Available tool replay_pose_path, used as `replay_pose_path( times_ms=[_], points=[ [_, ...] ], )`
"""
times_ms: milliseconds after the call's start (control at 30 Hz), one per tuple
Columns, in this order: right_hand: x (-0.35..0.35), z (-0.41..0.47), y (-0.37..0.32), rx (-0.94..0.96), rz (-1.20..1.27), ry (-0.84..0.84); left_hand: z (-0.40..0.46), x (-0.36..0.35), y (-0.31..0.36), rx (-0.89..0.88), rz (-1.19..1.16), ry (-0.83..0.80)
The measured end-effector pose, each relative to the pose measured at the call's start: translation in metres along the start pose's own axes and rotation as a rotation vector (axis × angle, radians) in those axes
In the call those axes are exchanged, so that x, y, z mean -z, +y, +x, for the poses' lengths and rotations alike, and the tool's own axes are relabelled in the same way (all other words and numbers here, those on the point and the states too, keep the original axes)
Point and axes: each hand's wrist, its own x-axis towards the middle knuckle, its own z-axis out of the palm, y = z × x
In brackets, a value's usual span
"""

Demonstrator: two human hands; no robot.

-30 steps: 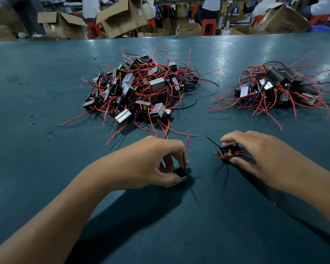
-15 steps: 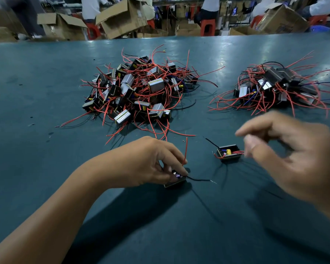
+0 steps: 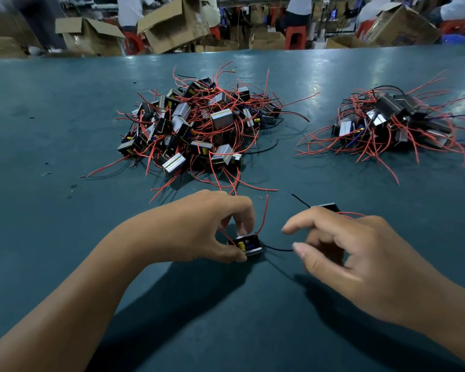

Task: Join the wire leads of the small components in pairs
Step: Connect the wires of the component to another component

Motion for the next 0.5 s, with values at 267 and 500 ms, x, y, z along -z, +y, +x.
replay_pose_path(
  times_ms=[267,500],
  points=[
    [0.006,0.001,0.007,-0.042,-0.027,0.011,0.001,0.001,0.002,-0.053,-0.081,-0.041],
    [0.021,0.000,0.013,-0.010,-0.004,0.021,0.001,0.000,-0.004,-0.094,-0.070,-0.051]
  ],
)
